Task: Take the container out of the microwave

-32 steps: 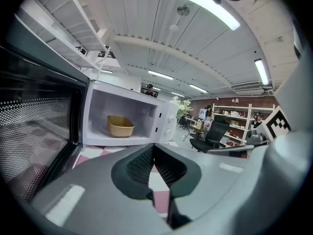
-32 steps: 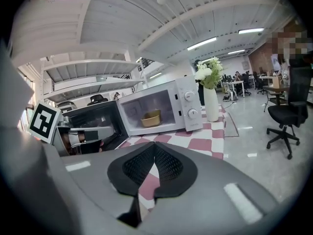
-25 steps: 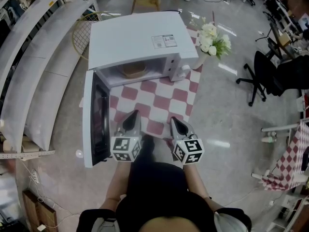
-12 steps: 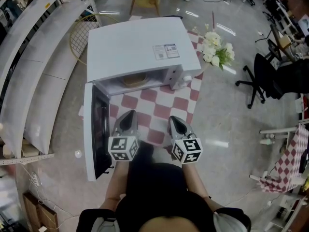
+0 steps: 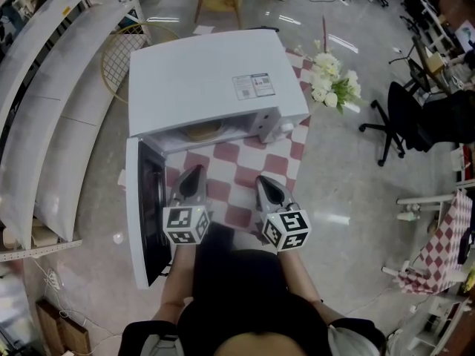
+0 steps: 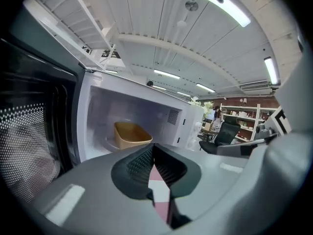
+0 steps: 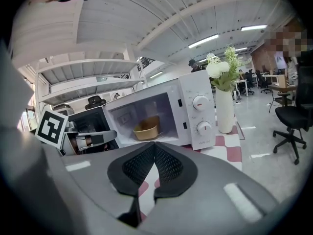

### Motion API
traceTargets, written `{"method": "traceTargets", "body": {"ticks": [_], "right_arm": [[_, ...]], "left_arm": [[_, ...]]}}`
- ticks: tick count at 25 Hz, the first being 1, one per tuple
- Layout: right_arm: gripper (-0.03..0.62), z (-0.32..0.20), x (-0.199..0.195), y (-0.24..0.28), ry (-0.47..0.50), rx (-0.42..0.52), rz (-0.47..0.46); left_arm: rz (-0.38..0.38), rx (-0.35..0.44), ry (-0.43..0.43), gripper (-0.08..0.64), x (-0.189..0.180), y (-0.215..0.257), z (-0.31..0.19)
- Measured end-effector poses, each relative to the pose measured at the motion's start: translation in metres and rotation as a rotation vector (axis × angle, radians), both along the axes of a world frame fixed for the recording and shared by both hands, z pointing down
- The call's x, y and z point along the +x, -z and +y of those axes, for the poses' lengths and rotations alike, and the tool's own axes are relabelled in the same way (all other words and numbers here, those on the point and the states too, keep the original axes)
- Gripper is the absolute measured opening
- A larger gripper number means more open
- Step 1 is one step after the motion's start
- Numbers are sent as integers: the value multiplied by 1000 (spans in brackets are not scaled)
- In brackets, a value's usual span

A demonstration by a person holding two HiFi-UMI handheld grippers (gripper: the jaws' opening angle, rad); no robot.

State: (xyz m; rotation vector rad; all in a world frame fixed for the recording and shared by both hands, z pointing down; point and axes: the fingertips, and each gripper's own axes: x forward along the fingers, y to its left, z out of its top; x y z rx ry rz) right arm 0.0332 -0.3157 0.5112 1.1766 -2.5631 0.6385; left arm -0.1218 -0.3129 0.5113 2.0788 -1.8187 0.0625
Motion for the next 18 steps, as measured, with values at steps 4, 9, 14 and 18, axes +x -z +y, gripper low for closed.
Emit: {"method": "traceTargets", "body": {"ticks": [4,9,14,18], "right_arm": [[1,-5,-7,3,17,9,0],[0,-11,-16,7,46,25,10],[1,-17,-24,5,63,20,13],[0,-19,-30,1,78,9,16]], "left_arm": [[3,0,27,9,-9,-1,-10],[7,10,74,9,-21,3,-25],[20,31,90,9,-26,7,-43],[23,43,107,9,-31,9,-54]]}}
